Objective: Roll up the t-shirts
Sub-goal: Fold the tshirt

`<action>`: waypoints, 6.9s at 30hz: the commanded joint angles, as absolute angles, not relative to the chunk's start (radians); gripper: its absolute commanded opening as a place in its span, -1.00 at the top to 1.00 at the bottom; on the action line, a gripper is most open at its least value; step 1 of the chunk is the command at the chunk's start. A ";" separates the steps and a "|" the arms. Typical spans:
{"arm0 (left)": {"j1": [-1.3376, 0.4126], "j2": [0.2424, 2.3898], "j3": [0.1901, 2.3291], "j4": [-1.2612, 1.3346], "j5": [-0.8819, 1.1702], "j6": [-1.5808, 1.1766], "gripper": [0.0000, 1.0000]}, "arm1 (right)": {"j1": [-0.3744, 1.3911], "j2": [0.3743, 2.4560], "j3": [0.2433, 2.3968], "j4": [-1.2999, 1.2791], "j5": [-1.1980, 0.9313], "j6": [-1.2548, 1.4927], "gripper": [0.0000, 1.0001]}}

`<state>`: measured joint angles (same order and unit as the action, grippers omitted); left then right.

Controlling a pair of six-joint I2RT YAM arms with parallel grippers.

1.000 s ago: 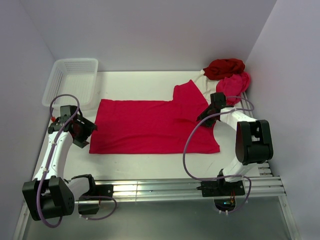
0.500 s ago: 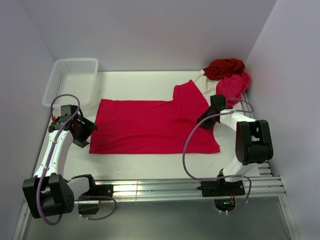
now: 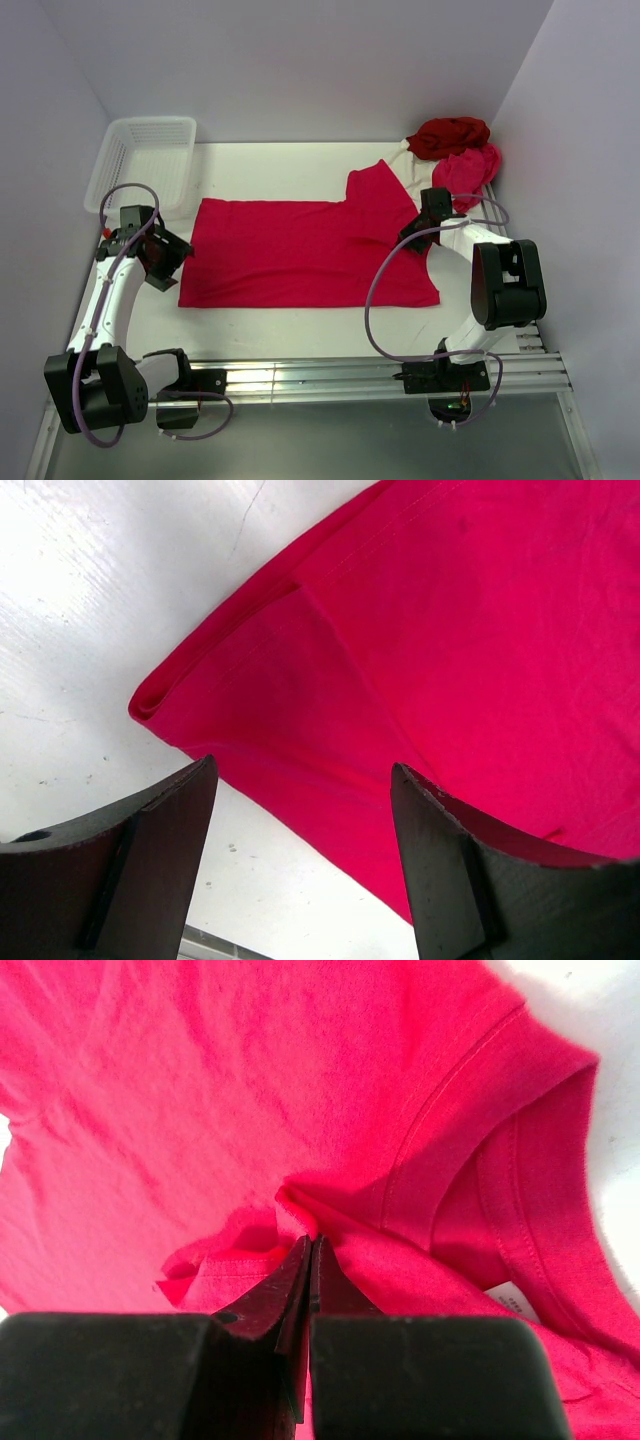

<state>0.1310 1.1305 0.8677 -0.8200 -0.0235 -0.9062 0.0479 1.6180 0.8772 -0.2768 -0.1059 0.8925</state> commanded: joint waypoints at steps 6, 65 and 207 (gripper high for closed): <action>0.127 1.140 0.905 -0.802 -0.021 -0.885 -0.51 | 0.064 1.545 0.894 -0.227 -0.003 0.917 1.00; -0.084 2.002 1.772 -0.729 0.006 -0.425 -0.49 | 0.031 2.264 1.931 -0.382 -0.172 0.405 0.01; -0.118 2.099 1.829 -0.769 -0.314 -0.512 0.99 | -0.032 2.310 2.046 -0.434 -0.423 0.489 1.00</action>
<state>-0.1131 2.1826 1.8343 -0.7612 -0.3016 -0.4938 -0.0158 2.4218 2.0716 -0.4805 -0.3790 0.4755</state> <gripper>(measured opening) 0.013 0.007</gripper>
